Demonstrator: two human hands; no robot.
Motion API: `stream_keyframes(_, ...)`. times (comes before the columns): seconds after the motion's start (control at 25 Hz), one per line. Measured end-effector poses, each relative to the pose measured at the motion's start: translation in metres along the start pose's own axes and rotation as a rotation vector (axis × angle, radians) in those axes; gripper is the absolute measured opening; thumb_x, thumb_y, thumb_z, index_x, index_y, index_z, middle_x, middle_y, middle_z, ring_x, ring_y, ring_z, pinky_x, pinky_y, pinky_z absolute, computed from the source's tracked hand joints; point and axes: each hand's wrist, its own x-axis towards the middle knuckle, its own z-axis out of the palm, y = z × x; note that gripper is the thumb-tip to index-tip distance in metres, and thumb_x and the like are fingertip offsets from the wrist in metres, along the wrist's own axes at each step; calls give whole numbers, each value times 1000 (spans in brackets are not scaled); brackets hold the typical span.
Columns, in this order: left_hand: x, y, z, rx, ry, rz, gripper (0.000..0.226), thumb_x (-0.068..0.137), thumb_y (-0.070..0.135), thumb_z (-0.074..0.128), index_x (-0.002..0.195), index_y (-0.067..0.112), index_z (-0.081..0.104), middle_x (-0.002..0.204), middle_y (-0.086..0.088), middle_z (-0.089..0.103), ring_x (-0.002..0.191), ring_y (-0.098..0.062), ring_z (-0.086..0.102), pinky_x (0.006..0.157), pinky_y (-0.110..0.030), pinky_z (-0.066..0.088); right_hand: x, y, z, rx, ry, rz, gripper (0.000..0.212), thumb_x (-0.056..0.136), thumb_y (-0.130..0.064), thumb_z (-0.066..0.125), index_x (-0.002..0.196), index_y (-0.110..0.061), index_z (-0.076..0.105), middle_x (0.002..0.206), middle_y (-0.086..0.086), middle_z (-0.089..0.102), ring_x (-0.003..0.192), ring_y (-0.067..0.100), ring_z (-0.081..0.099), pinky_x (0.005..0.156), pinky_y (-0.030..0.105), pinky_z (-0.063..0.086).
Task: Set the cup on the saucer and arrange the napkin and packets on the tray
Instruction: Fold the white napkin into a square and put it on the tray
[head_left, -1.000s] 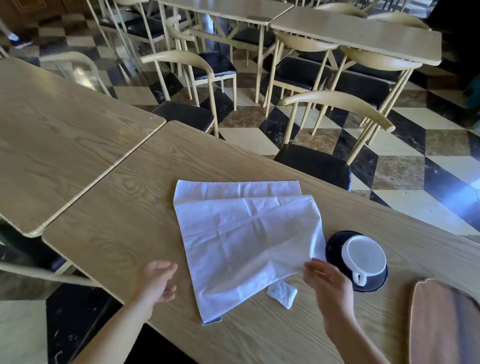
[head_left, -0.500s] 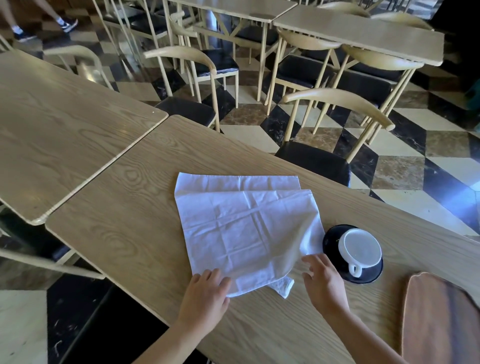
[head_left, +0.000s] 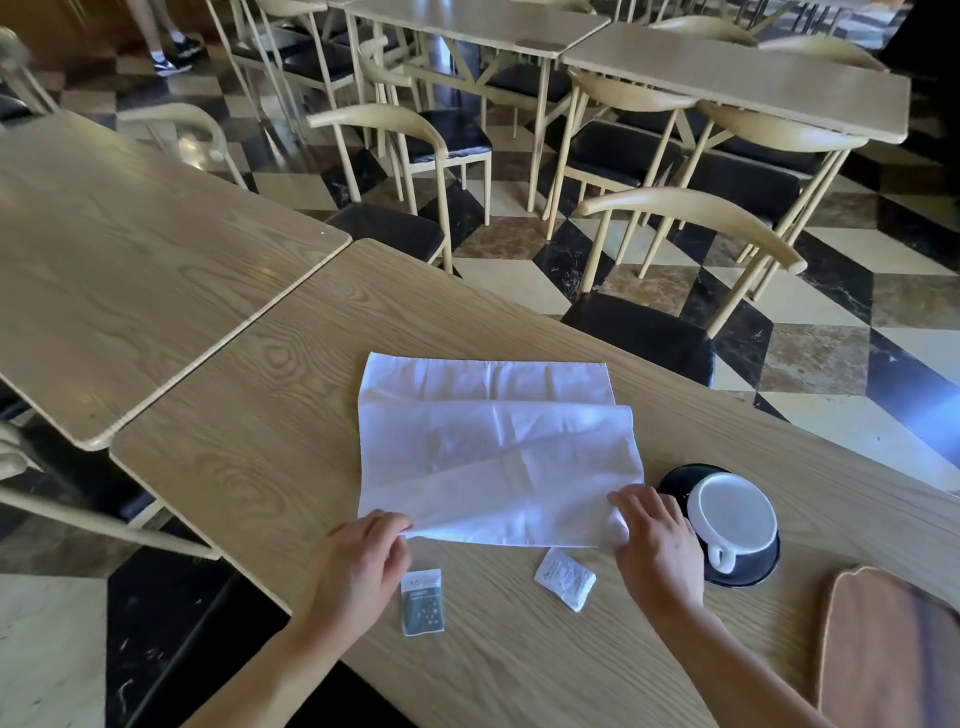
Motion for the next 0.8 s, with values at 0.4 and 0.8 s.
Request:
stream_keyframes(0.4,-21,-30,-56,-137,-123,-203,32,74,2,62,92,28,61,83,18,69,72,-4,65,66,-19,49,-32,27,-63,220,0,-87,22,76,-7,81,86,-21,69,76,-15,69,57,14,63,47,26,50)
stream_keyframes(0.8,-22,-53,-77,-472,-152,-574,22,84,15,75,82,36,74,75,-2,73,61,-10,56,57,-16,41,-22,20,-80,499,-160,184,19,82,-30,75,74,-43,65,69,-18,67,65,6,58,53,21,44)
